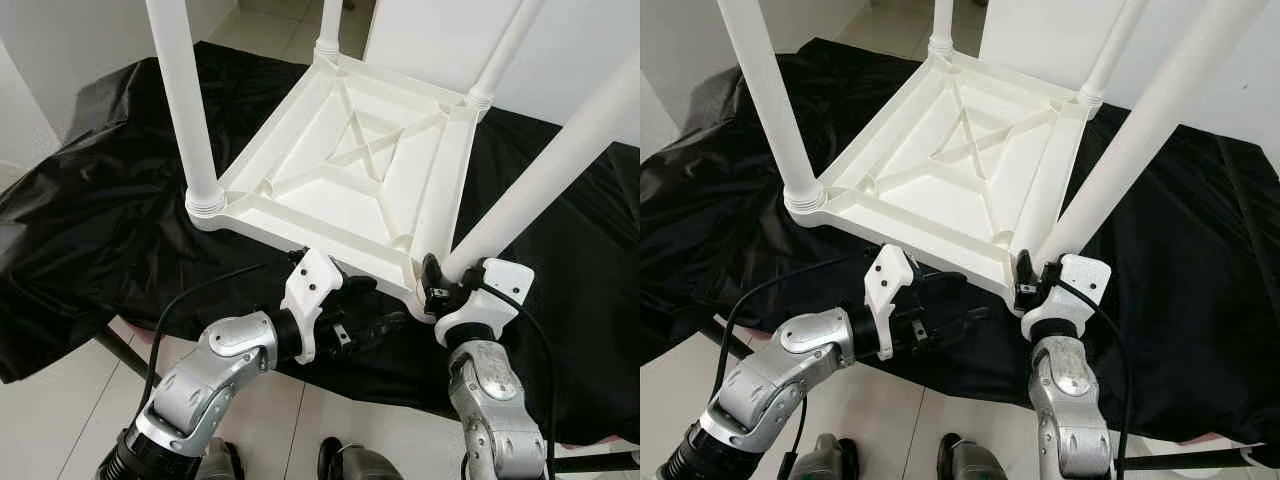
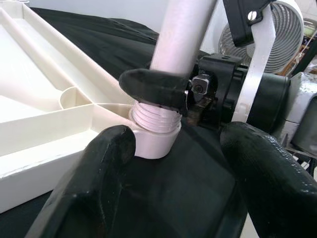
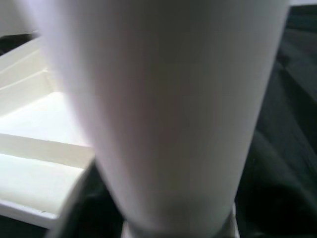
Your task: Building children table
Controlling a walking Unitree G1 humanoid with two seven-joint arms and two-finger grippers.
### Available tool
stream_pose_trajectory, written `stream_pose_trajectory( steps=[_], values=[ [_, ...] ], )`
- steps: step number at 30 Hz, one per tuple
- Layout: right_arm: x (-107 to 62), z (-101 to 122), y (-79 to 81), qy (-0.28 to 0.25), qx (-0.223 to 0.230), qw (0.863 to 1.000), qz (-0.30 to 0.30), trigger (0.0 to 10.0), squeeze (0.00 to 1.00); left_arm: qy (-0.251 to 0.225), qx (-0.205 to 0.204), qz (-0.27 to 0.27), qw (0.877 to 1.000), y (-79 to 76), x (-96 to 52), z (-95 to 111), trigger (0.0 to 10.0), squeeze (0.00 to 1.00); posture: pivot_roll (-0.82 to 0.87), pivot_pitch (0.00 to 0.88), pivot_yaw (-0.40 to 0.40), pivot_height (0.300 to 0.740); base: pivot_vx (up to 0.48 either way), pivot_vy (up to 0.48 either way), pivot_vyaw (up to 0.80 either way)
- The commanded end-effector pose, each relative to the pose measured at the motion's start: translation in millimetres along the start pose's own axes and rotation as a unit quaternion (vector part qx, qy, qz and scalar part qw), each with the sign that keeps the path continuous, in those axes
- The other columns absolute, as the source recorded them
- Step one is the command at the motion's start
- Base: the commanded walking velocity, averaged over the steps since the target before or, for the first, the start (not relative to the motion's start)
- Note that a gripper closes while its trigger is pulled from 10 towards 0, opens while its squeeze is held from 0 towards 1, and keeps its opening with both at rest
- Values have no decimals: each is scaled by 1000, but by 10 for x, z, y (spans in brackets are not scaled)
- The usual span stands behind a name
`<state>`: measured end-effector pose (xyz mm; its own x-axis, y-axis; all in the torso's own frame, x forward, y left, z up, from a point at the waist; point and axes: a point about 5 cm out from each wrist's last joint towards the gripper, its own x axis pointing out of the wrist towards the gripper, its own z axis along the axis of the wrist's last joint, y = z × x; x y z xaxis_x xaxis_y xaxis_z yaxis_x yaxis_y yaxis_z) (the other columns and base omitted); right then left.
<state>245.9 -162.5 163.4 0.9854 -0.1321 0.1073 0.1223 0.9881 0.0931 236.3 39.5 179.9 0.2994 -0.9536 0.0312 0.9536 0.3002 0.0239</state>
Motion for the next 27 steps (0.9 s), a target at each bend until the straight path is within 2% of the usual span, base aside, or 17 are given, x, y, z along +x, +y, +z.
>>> stream_pose_trajectory(
  steps=[1,2,6,7,8,11,12,14,17,19,20,22,24,25,26,27],
  values=[
    [-8,-8,-31,3,6,1000,12,10000,1000,5,-5,-18,1000,-27,24,-19,10000,0,8,184,-74,740,0,0,0],
    [-6,26,-9,-3,15,999,40,10000,1000,5,-5,-18,1000,-33,22,-19,10000,0,7,185,-72,740,0,0,0],
    [5,97,-17,-18,17,997,78,10000,1000,5,-5,-20,1000,-43,20,-19,10000,0,10,187,-74,740,0,0,0],
    [18,117,-30,-14,12,992,121,10000,0,6,-5,-20,1000,-45,17,-19,10000,0,12,191,-78,740,0,0,0],
    [18,117,-30,-14,12,992,121,10000,0,6,-5,-20,1000,-45,17,-19,10000,0,12,191,-78,740,0,0,0],
    [34,159,-53,-15,-14,978,208,10000,0,7,-4,-20,1000,-40,11,-12,10000,0,24,192,-84,740,0,0,0],
    [34,159,-53,-15,-14,978,208,10000,0,7,-4,-20,1000,-40,11,-12,10000,0,24,192,-84,740,0,0,0],
    [44,155,-76,-12,-33,963,266,10000,0,7,-2,-17,1000,-40,3,-9,10000,0,37,191,-87,740,0,0,0],
    [51,149,-90,-8,-34,956,291,10000,0,8,-2,-16,1000,-40,-2,-8,10000,0,39,191,-87,740,0,0,0],
    [79,134,-118,2,-48,938,343,10000,0,9,-1,-13,1000,-43,-19,-7,10000,0,55,185,-89,740,0,0,0],
    [79,134,-118,2,-48,938,343,10000,0,9,-1,-13,1000,-43,-19,-7,10000,0,55,185,-89,740,0,0,0],
    [101,121,-153,12,-64,924,377,10000,0,10,0,-9,1000,-43,-37,-3,10000,0,65,177,-92,740,0,0,0],
    [109,115,-170,16,-70,919,387,10000,0,9,0,-8,1000,-43,-45,-1,10000,0,65,177,-92,740,0,0,0],
    [130,109,-219,22,-80,915,394,4510,0,10,0,-5,1000,-41,-50,-3,10000,0,67,172,-93,740,0,0,0],
    [144,99,-265,30,-85,911,402,0,0,10,0,-4,1000,-40,-54,-5,10000,0,66,168,-93,740,0,0,0],
    [155,95,-303,35,-90,909,406,0,0,11,0,-3,1000,-38,-54,-8,10000,0,64,167,-93,740,0,0,0]
  ],
)
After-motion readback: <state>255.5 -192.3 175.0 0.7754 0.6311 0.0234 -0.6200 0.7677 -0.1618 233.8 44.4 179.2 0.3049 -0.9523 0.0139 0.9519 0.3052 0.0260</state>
